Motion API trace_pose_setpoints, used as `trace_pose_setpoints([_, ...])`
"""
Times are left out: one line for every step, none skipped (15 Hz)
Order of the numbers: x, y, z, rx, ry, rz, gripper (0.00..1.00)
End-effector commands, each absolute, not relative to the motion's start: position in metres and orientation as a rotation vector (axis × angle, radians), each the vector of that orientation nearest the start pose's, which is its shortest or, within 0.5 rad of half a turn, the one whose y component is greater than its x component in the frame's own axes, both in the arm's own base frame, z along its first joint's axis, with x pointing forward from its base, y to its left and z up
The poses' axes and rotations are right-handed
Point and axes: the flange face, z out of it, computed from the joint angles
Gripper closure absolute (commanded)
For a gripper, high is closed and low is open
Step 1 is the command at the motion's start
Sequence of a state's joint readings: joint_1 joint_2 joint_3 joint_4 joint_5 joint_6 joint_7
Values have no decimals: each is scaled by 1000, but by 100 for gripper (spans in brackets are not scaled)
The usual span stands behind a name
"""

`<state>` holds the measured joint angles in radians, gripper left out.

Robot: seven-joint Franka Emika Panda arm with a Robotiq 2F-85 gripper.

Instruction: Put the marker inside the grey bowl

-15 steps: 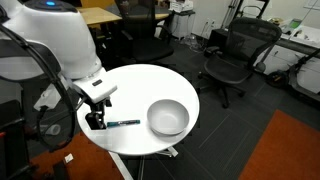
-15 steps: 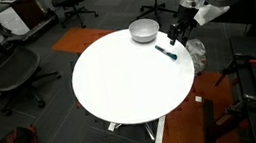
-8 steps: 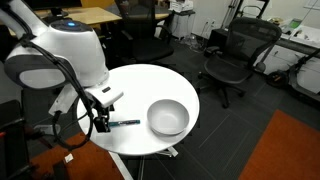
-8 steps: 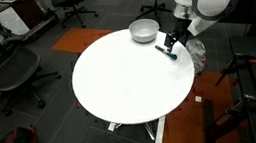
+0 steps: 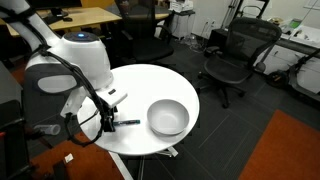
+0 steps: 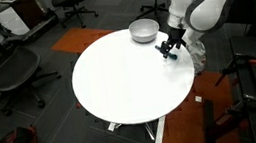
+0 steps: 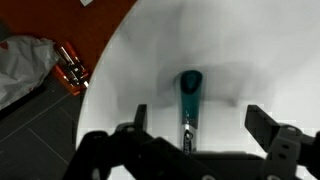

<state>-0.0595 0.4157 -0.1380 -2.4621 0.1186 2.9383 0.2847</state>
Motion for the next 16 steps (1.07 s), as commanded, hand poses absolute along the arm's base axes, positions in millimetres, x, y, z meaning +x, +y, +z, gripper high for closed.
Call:
trace_pose_setpoints([475, -110, 131, -3031, 949, -146, 0])
trace_pose_setpoints([477, -111, 129, -3030, 954, -143, 0])
trace_pose_setpoints([478, -113, 126, -3029, 959, -141, 0])
trace_pose_setpoints([479, -115, 124, -3027, 964, -139, 20])
trace_pose_setpoints([481, -116, 123, -3025, 967, -137, 28])
trace_pose_setpoints([482, -117, 122, -3024, 969, -139, 34])
trace_pose_setpoints([484, -118, 122, -3022, 972, -140, 43])
trace_pose_setpoints([486, -118, 121, -3022, 973, -141, 50])
trace_pose_setpoints([488, -119, 122, -3020, 973, -147, 57])
trace_pose_setpoints([489, -119, 123, -3020, 975, -153, 66])
trace_pose_setpoints([490, -120, 124, -3019, 975, -157, 72])
trace_pose_setpoints([492, -121, 125, -3017, 979, -162, 80])
trace_pose_setpoints([493, -121, 126, -3015, 981, -164, 89])
trace_pose_setpoints([493, -122, 127, -3014, 984, -166, 95])
trace_pose_setpoints([494, -123, 126, -3013, 986, -166, 100])
trace_pose_setpoints([493, -122, 128, -3011, 990, -165, 96])
